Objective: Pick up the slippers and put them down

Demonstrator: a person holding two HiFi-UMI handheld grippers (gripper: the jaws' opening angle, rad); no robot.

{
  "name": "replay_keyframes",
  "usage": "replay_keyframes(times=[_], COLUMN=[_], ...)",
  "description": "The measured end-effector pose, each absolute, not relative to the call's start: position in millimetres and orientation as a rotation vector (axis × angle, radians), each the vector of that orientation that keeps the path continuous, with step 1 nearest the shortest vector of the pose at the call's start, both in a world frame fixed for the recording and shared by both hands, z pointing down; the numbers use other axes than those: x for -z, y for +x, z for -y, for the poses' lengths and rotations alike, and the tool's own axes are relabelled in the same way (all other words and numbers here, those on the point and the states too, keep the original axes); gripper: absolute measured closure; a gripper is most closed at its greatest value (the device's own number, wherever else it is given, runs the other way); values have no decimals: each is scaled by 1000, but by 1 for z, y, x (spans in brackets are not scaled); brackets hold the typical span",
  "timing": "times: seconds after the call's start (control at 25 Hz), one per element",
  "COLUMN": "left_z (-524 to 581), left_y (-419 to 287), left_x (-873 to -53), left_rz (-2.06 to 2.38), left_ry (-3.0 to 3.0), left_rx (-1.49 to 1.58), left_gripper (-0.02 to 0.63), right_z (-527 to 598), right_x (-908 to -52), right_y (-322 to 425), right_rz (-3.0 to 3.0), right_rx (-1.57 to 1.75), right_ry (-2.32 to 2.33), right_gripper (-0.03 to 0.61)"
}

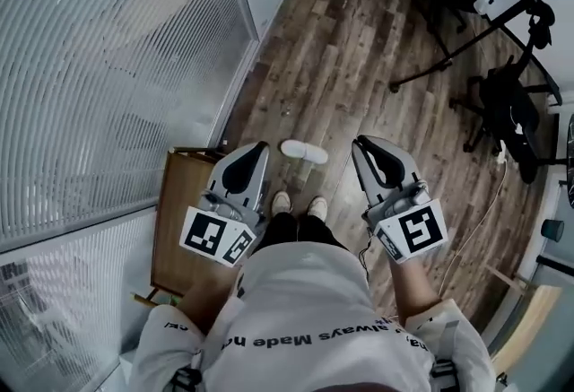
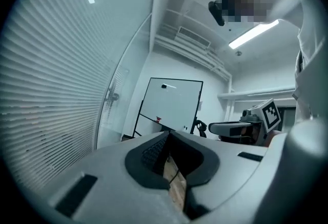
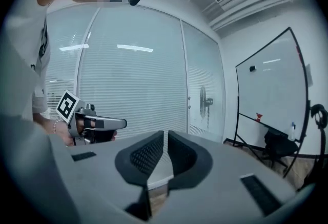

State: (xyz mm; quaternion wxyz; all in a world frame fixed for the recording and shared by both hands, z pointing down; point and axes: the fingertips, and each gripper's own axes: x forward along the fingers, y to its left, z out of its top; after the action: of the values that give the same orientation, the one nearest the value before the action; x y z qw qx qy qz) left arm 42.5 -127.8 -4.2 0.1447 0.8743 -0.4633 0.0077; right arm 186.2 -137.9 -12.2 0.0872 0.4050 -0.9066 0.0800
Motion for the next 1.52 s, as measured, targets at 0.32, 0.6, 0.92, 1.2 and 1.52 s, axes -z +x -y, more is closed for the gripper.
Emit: replay_keyframes(times=[0.32,0.6,0.92,1.2,1.52], left_z=[122,114,108,109,106], left_y=[48,46,54,58,58], left_x=[72,107,130,136,140], left_rz=[1339,1318,1271,1274,1272], left_ry=[2626,2701,2737,2751,2766], left_rx=[52,59,86,103,111], left_gripper=[601,601,601,601,601], right_z=[123,111,104,102,102], right_x=[80,111,129,133,133], right_y=[177,168,173,173,170], right_rz=[2769,2794,2804,2806,2813], right_rx=[-162,-101,-107,-80,-76], right_ry=[1231,1214,1243,1261,1263], right_gripper=[548,548,551,558,558])
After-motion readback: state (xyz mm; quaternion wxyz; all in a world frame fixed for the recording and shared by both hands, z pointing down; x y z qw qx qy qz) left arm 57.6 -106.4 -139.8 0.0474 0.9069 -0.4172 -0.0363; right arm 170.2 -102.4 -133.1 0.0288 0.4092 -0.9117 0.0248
